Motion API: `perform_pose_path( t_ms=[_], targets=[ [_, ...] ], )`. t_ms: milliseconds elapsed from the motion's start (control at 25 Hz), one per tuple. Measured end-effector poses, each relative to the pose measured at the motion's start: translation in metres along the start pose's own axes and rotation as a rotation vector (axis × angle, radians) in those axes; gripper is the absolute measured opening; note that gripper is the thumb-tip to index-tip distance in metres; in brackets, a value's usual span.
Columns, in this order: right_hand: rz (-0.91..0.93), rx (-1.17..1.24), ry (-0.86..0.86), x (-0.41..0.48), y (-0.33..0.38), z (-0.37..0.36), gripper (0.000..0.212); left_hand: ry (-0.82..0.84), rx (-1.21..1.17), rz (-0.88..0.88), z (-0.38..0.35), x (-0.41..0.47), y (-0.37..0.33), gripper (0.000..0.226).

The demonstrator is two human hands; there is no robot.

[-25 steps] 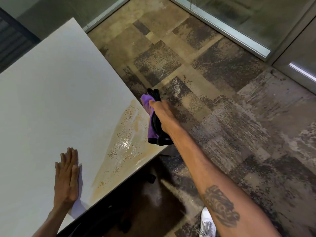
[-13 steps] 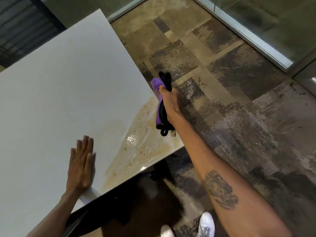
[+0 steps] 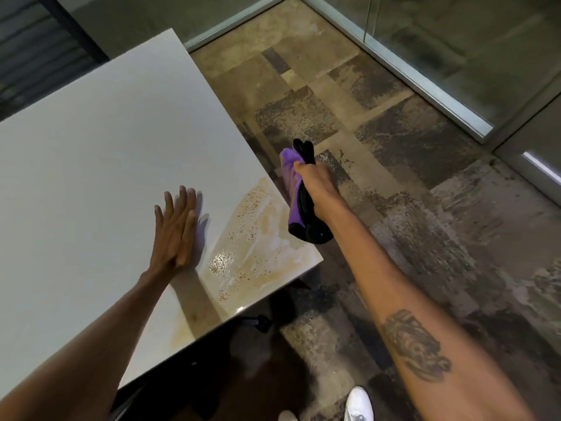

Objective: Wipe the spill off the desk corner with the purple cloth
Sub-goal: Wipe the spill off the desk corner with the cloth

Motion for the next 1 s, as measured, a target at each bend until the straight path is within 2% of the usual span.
perform_pose_path(
  t_ms=[160, 320, 440, 520, 600, 720, 800, 880, 1000],
  targets=[
    [-0.14, 0.014, 0.059, 0.004, -0.012, -0.004, 0.037, 0.0, 0.003, 0.019, 0.005, 0.015, -0.017, 0.063],
    [-0.254, 0.111, 0.04, 0.019, -0.013, -0.015, 0.025, -0.05, -0.043, 0.095, 0.015, 0.014, -0.05, 0.068],
    [-0.255, 0.094, 0.033, 0.028, -0.004, -0.033, 0.039, -0.05, -0.019, 0.091, 0.021, 0.019, -0.062, 0.058],
    [-0.223, 0.089, 0.033, 0.031, 0.008, -0.046, 0.04, -0.049, 0.001, 0.076, 0.021, 0.02, -0.06, 0.053],
    [-0.164, 0.112, 0.037, 0.033, 0.021, -0.054, 0.036, -0.046, -0.012, 0.066, 0.02, 0.019, -0.055, 0.059],
    [0.0, 0.15, 0.091, 0.032, 0.042, -0.061, 0.03, -0.057, -0.037, 0.058, 0.013, 0.019, -0.036, 0.063],
    [0.235, 0.06, 0.156, 0.027, 0.061, -0.064, 0.025, -0.05, -0.033, 0.043, 0.007, 0.019, -0.023, 0.059],
    [0.525, -0.175, 0.249, 0.017, 0.077, -0.068, 0.027, -0.048, -0.031, 0.021, 0.002, 0.019, -0.012, 0.057],
    [0.881, -0.643, 0.451, 0.0, 0.068, -0.079, 0.043, -0.04, -0.032, 0.019, -0.001, 0.019, -0.003, 0.057]
  ],
)
Point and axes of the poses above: each hand's wrist, its own x-axis towards the middle knuckle, its own z-axis out of the back of the hand, y = z × x, the point moved 4 cm from there along x, towards the middle knuckle, and after that the axes turned 14 degrees about -y, right-handed, at the moved point
